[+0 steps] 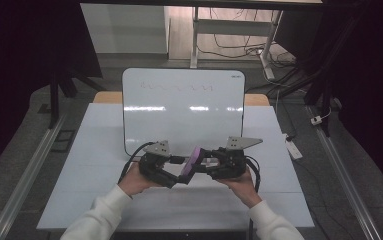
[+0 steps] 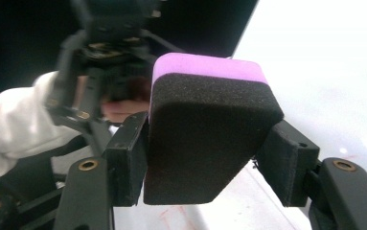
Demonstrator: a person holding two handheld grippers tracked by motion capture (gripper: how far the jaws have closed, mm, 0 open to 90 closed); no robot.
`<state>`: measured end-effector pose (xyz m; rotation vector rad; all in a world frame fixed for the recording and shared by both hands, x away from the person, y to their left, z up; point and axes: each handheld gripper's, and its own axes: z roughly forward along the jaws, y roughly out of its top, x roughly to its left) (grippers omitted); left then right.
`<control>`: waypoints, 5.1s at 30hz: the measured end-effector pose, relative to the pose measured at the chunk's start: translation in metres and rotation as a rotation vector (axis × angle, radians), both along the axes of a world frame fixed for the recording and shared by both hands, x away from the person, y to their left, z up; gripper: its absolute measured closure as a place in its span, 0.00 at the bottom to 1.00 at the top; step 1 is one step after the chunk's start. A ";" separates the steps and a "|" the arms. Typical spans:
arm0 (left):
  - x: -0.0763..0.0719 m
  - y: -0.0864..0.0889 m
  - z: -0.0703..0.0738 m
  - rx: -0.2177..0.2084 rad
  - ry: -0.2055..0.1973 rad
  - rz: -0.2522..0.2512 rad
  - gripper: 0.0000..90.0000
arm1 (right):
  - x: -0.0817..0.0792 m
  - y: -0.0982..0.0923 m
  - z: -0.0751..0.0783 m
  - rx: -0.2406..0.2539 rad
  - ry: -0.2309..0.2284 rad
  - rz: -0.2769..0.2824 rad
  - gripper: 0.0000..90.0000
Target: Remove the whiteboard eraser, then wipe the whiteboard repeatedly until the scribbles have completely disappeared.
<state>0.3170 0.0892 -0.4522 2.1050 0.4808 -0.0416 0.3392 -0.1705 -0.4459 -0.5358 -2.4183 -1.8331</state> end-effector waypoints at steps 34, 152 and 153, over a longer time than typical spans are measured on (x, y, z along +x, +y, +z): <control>-0.010 0.030 0.011 0.047 -0.119 0.292 0.44 | -0.039 -0.081 -0.023 -0.165 -0.074 -0.403 0.30; 0.150 0.041 0.126 0.539 -0.297 0.796 0.44 | -0.047 -0.108 -0.054 -0.276 -0.096 -0.456 0.31; 0.150 0.045 0.127 0.524 -0.287 0.803 0.44 | -0.047 -0.108 -0.054 -0.277 -0.097 -0.456 0.31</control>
